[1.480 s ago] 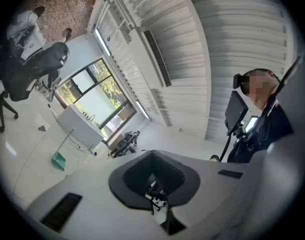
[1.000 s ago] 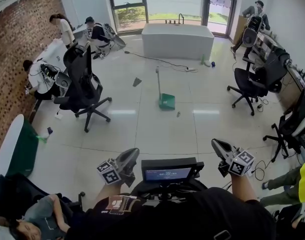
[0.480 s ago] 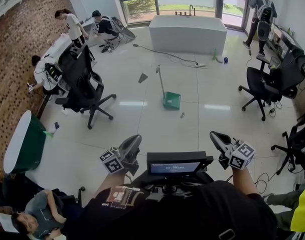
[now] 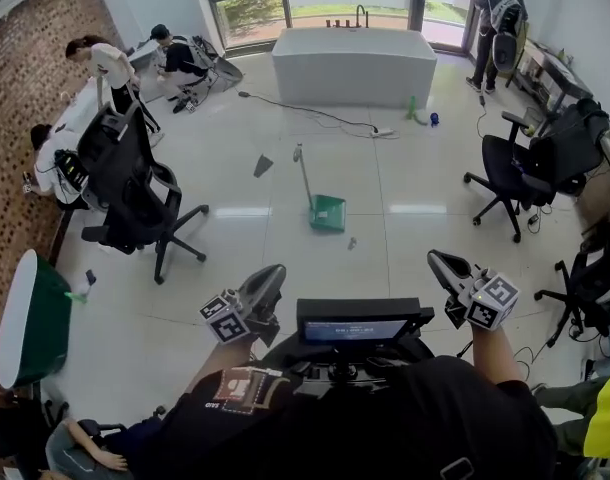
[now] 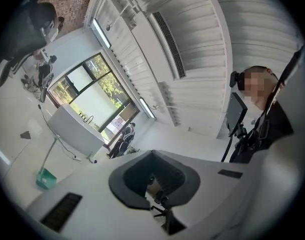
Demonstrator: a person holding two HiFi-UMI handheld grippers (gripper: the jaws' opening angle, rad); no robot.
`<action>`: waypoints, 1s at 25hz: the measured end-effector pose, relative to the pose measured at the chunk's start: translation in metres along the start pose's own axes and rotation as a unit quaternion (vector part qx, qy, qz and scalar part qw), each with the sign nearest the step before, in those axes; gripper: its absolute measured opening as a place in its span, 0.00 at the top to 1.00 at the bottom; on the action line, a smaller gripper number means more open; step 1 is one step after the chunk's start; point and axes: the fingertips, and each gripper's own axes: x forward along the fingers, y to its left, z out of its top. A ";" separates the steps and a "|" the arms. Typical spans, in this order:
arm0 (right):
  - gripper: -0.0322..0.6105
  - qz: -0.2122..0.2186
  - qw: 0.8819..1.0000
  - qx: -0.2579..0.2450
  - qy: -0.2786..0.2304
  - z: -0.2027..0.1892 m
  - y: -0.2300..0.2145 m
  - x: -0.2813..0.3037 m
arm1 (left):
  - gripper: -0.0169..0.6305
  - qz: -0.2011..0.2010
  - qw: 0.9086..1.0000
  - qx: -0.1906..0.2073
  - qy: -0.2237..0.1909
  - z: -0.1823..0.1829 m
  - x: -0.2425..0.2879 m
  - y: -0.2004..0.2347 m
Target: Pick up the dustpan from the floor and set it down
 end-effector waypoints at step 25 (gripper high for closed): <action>0.94 0.048 0.999 0.002 0.006 0.076 -0.481 0.428 | 0.96 0.045 0.998 0.011 0.039 0.176 0.383 0.475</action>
